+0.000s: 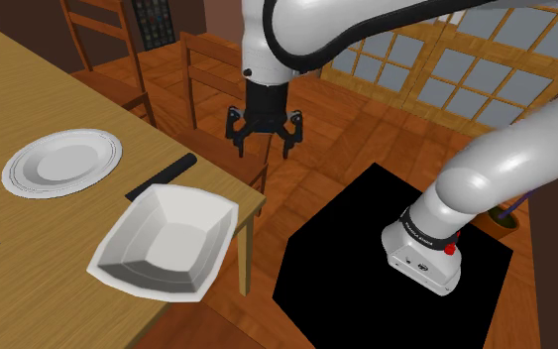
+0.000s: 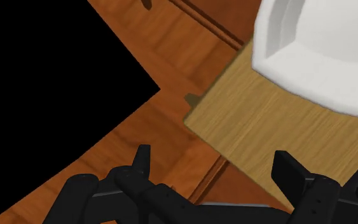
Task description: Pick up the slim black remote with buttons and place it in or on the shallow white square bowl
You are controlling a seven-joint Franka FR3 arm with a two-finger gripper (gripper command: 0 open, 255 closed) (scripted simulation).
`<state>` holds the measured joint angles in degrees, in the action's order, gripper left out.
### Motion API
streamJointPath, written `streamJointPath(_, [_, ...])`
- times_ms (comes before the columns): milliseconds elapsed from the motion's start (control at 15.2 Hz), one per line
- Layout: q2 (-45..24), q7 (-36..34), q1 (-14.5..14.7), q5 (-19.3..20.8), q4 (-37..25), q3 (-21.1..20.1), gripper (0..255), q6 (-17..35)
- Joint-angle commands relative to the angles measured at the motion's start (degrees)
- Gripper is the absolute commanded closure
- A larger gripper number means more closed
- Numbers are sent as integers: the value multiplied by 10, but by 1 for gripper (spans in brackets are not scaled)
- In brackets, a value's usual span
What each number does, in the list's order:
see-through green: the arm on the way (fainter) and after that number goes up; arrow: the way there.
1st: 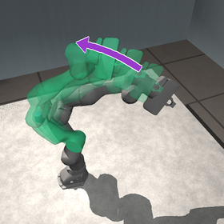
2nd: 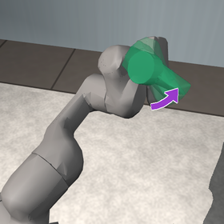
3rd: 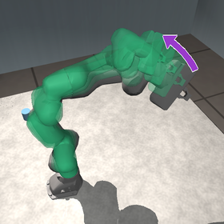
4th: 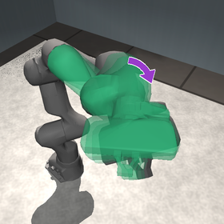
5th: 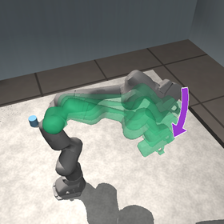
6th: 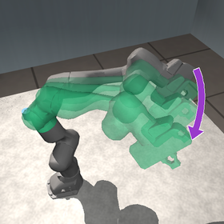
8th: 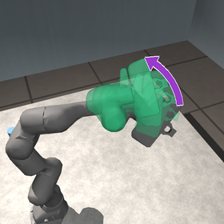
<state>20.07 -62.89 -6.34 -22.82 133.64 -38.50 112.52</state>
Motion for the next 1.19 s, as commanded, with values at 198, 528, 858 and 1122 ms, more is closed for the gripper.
streamJointPath(198, [-124, -152, -30, 47, -63, -69, 0, 81])
streamJointPath(528, [-271, -325, -26, 160, -141, -94, 0, 143])
streamJointPath(858, [-399, -472, 37, 263, -239, -49, 0, 170])
streamJointPath(1122, [-483, -558, 93, 311, -331, -1, 0, 175])
